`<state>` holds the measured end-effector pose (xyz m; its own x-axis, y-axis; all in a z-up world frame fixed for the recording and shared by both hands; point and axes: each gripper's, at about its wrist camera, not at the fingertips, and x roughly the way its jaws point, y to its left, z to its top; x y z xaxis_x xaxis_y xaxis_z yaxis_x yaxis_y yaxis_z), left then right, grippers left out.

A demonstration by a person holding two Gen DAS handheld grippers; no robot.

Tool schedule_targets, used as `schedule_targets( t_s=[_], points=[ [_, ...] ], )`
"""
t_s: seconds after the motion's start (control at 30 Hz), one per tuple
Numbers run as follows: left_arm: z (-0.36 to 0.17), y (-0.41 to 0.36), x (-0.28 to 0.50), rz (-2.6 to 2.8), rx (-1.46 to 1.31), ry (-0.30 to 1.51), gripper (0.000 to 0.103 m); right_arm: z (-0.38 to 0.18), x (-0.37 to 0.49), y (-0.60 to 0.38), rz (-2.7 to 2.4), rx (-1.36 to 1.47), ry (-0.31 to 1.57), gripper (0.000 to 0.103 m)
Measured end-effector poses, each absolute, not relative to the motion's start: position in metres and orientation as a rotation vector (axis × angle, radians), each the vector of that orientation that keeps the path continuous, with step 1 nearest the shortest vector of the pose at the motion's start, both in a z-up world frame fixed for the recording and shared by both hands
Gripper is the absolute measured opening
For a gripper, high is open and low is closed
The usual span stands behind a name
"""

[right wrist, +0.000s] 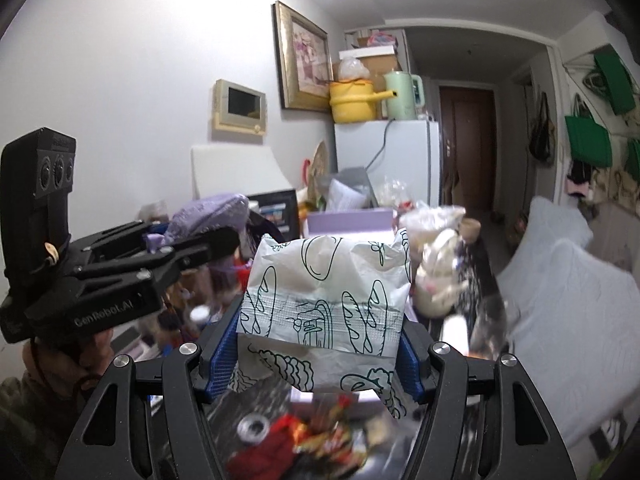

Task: Organize soft objects
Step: 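Carry lavender pouch in left tool while right tool carries bag to box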

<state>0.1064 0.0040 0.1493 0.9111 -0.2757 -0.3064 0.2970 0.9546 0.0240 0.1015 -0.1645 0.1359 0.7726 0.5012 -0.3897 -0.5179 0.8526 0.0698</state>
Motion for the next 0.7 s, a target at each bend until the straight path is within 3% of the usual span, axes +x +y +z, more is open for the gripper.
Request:
schedule_targets(
  t_s=[0.33, 0.7],
  points=[
    [0.147, 0.006, 0.212, -0.207, 0.086, 0.380, 0.041, 0.143, 0.217, -0.155, 0.552, 0.009, 0.493, 0.066],
    [0.085, -0.001, 0.316, -0.181, 0.099, 0.595, 0.041, 0.085, 0.333, -0.139, 0.472, -0.012, 0.695, 0.066]
  ],
)
